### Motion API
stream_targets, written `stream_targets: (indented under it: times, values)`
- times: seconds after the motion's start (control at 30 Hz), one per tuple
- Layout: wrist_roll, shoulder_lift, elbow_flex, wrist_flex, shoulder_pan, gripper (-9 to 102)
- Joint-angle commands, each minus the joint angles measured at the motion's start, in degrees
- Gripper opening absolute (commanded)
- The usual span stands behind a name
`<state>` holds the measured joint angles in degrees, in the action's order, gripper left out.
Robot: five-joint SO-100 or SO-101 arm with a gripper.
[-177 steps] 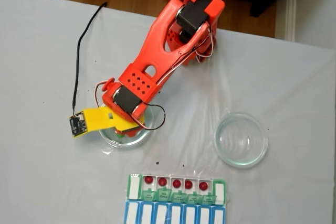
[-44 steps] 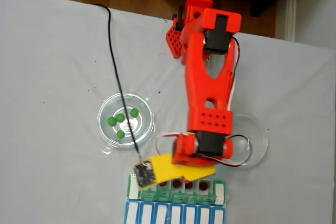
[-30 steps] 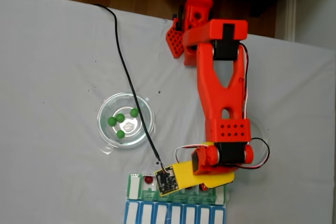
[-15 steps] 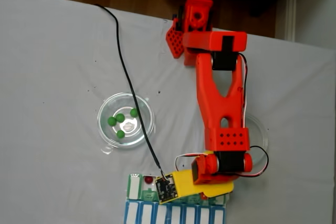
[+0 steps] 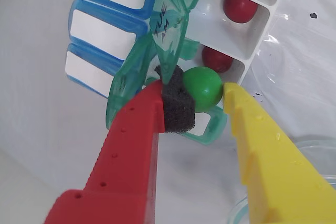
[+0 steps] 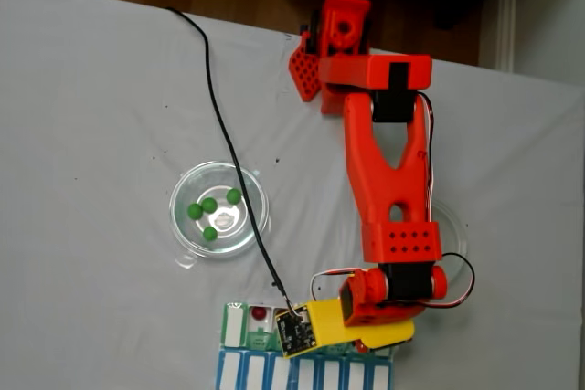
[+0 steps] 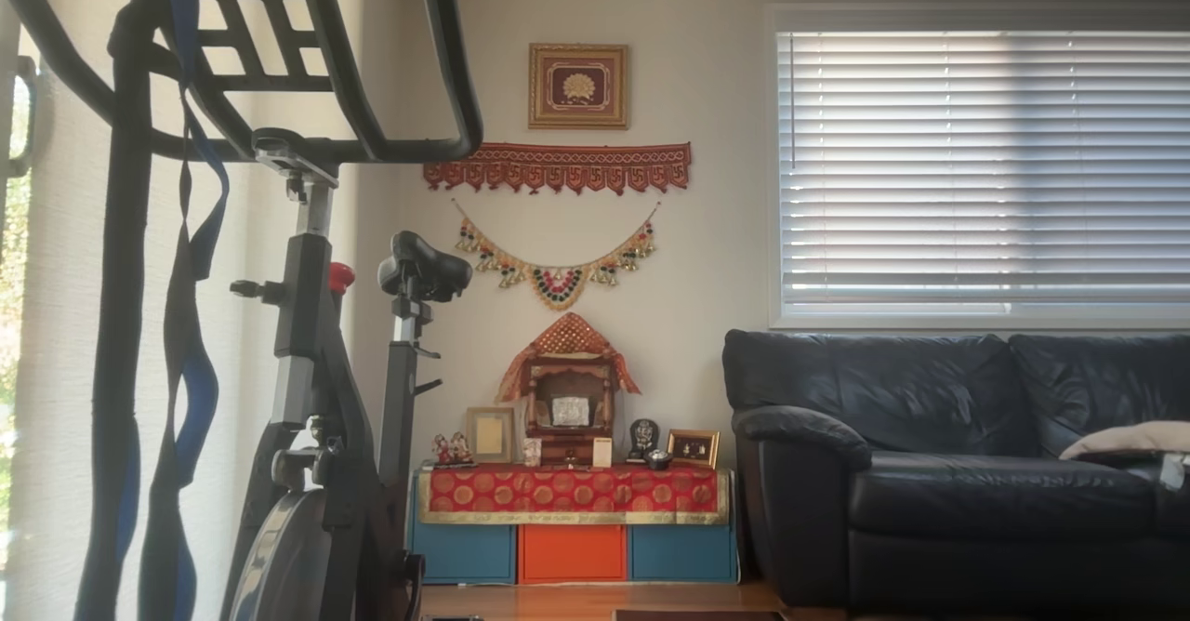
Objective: Sort medicines into box.
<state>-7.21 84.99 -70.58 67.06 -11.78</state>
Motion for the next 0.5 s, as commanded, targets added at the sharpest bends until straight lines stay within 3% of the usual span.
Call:
stream_targets:
  times: [0.0, 0.47]
  values:
    - [0.4, 1.9, 6.6, -0.1, -1.6, 10]
    - [-0.8, 2.2, 7.1, 2.2, -0.7, 27]
